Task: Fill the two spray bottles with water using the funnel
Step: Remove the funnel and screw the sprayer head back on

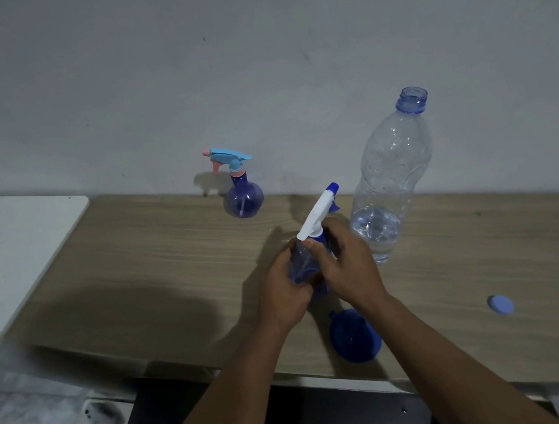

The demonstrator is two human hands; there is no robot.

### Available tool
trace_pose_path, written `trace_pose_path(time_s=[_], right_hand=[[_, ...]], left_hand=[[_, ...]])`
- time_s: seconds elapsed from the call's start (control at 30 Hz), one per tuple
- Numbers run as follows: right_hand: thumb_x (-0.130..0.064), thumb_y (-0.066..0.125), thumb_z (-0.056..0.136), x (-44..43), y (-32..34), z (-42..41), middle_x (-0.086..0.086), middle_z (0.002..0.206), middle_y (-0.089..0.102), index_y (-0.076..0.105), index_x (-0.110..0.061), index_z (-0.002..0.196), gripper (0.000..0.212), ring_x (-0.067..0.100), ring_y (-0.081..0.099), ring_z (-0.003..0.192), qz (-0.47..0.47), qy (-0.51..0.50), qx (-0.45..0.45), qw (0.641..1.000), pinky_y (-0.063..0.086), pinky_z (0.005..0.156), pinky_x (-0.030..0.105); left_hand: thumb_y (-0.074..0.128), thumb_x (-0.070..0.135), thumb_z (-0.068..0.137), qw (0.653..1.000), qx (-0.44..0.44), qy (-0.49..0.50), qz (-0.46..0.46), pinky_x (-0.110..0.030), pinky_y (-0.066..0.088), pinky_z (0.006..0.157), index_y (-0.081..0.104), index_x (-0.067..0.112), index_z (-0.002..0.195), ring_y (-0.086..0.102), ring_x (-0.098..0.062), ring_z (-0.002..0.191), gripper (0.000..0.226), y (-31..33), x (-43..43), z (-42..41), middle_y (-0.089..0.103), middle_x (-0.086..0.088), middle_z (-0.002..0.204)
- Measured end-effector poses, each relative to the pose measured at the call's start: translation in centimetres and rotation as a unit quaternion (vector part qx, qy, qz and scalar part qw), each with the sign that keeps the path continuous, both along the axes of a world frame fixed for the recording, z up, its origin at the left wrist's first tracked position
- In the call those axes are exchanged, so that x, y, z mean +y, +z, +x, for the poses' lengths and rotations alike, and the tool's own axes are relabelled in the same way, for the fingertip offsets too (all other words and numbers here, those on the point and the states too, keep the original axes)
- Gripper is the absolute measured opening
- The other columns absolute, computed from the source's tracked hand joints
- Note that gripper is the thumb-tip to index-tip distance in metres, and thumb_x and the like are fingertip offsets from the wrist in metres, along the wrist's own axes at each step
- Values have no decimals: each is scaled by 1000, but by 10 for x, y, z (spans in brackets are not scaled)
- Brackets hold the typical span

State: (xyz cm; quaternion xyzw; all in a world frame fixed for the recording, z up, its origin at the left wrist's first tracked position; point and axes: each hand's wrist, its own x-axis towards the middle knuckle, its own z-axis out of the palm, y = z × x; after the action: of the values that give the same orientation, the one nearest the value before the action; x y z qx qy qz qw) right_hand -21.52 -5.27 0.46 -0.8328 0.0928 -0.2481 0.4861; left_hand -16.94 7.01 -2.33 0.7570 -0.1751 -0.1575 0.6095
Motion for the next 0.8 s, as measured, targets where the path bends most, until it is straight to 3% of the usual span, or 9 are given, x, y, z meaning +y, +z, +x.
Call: trace_pose_path(time_s=[0.13,0.27,0.33,0.43,0.53,0.6,0.67,0.73,0.8], right_hand=[[-26,64,97,0,-2,3,-35,90,62,57,-30,106,12,-6,62,85,-3,2,9,1000,44,70,7],[-27,64,97,7,-5,3,-34,93,62,53,-46,100,22,-8,61,91,14,-24,15,999,44,73,6],[-27,64,98,9,-3,3,-35,93,63,52,-48,99,24,-11,60,92,24,-25,17,999,44,74,5],[-28,70,93,14,-1,2,-28,108,60,51,-34,116,30,-11,60,102,59,-35,9,998,50,83,10],[-37,79,82,17,3,3,-19,129,50,35,-34,130,65,-13,55,114,137,-62,-11,989,49,86,8],[-40,76,83,17,6,8,-22,136,43,29,-34,143,76,-19,50,116,131,-50,-2,990,45,86,3],[-30,74,88,18,9,17,-22,134,44,27,-31,148,75,-23,49,113,113,-33,10,993,41,83,-1],[-24,73,90,20,10,26,-11,134,49,30,-26,149,73,-13,54,113,109,-27,33,993,43,83,1],[-26,71,91,26,11,32,-1,134,54,28,-23,152,75,4,60,110,126,-21,56,990,48,81,6]], left_hand=[[75,20,71,1000,-4,8,9,-13,53,75,62,37,122,70,-2,95,55,-10,-1,2,73,17,103],[73,24,71,998,-19,48,30,-18,56,68,61,38,121,71,-3,85,53,-15,-6,-2,75,15,92],[75,22,76,998,-25,54,36,-13,53,70,61,38,122,69,0,86,51,-15,-6,-3,74,17,93],[76,12,79,996,-25,62,61,-5,48,67,61,36,122,67,3,89,51,-14,-4,-1,72,18,94],[79,9,75,994,-25,82,72,-2,45,65,64,30,116,68,0,89,48,-16,-1,-4,69,20,90],[80,8,75,993,-42,79,81,-3,45,70,63,28,119,66,-1,93,52,-14,0,-6,67,20,96],[76,3,78,991,-54,79,90,-8,46,80,59,22,128,62,-4,102,56,-9,2,-5,64,16,108],[72,1,81,990,-39,81,107,-14,47,85,58,23,125,61,-8,105,51,-2,3,-5,61,14,111],[69,0,85,991,-27,71,113,-5,46,75,57,33,112,62,-8,104,44,7,8,-4,60,18,102]])
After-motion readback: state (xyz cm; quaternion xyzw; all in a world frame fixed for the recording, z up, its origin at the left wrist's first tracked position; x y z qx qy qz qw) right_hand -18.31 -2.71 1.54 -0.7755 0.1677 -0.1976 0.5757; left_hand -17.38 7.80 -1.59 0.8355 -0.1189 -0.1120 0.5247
